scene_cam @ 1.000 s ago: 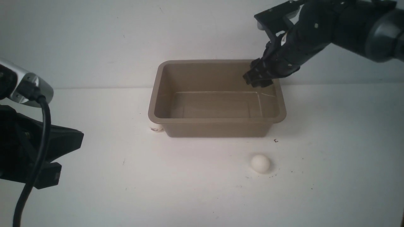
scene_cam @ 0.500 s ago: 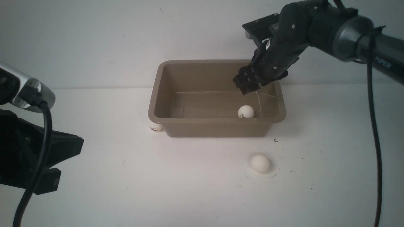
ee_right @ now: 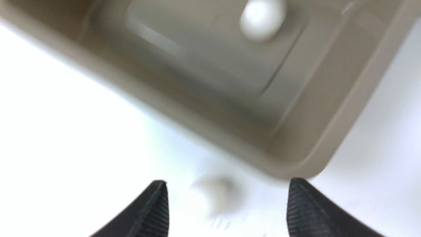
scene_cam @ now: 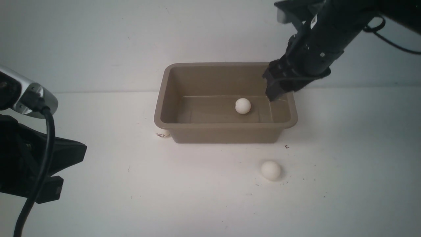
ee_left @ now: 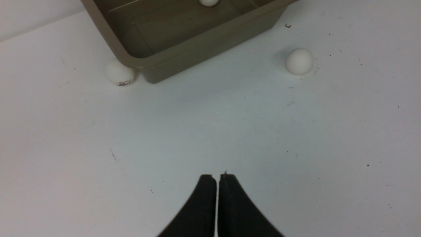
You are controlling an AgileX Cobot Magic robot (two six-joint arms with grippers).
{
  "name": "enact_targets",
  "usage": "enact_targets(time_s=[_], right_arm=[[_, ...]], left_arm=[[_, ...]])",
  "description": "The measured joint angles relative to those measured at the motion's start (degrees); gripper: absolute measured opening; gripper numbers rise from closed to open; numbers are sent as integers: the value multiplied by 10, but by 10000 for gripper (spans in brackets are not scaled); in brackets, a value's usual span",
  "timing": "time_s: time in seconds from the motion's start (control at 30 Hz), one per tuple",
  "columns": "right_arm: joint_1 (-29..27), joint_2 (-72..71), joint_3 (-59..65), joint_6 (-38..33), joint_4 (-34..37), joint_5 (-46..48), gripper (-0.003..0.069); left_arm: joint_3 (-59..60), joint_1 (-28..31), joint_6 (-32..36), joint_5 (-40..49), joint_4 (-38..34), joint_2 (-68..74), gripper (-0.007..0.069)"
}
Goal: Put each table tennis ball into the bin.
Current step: Use the right arm to clamp the table tennis ball closest to it
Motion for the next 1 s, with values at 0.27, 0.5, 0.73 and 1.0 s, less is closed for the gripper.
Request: enact_targets(time_s=[0.27,0.5,0.73,1.0], right_arm=[[72,-43,205,11,-24,-149,437],[75,-21,230,40,-59,-172,437],[75,6,230,55,-82,-174,437],[75,28,230,60,-106,-202,437]], left_arm=[[0,0,0,1,13,0,-4],[0,0,0,15,14,0,-4],[0,0,0,24,14,0,-4],[0,0,0,25,15,0,-4]])
